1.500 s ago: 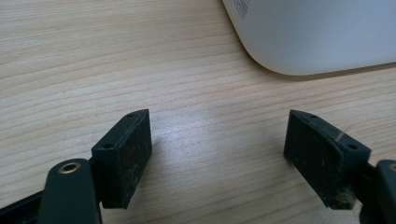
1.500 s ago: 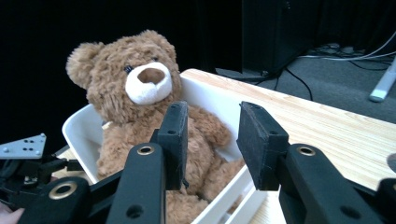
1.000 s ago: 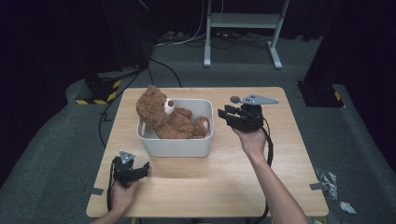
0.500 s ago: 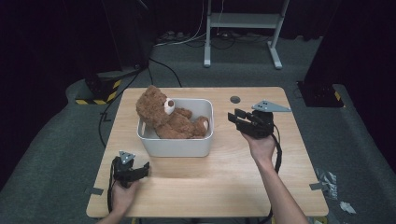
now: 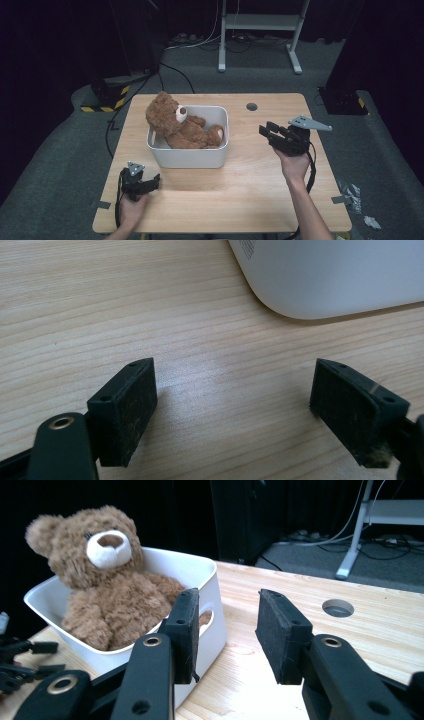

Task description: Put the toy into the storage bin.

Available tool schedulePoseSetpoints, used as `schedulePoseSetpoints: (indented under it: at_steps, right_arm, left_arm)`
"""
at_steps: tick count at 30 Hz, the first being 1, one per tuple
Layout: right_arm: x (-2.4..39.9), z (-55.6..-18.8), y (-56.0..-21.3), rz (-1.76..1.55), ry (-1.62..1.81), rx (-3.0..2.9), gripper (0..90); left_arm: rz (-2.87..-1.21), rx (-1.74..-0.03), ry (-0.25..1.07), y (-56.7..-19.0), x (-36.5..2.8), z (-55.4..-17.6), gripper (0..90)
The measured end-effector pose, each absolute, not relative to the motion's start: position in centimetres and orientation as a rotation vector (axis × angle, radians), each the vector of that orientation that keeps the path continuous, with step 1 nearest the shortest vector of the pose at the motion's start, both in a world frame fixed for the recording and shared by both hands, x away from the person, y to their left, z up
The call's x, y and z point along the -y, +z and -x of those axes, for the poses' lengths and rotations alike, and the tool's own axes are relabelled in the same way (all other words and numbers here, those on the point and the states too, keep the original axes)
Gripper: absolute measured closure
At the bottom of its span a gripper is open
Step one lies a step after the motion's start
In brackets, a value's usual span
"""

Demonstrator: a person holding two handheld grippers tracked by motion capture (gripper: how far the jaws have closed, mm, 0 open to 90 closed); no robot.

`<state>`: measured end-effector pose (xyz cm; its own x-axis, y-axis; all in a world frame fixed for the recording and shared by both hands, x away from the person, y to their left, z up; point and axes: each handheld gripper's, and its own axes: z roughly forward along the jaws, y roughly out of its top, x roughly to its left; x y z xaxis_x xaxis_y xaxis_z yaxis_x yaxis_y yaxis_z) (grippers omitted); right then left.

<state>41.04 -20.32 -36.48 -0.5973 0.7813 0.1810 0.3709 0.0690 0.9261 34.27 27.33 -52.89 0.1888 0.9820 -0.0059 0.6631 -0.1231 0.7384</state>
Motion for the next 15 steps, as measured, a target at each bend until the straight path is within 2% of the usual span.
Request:
schedulePoseSetpoints:
  at_steps: [15]
  right_arm:
    - [23.6, -39.6, -38.2, -1.196, 1.581, -1.933, 60.2]
  left_arm:
    - [-1.861, -1.529, 0.672, -52.9, -27.3, -34.3, 18.8]
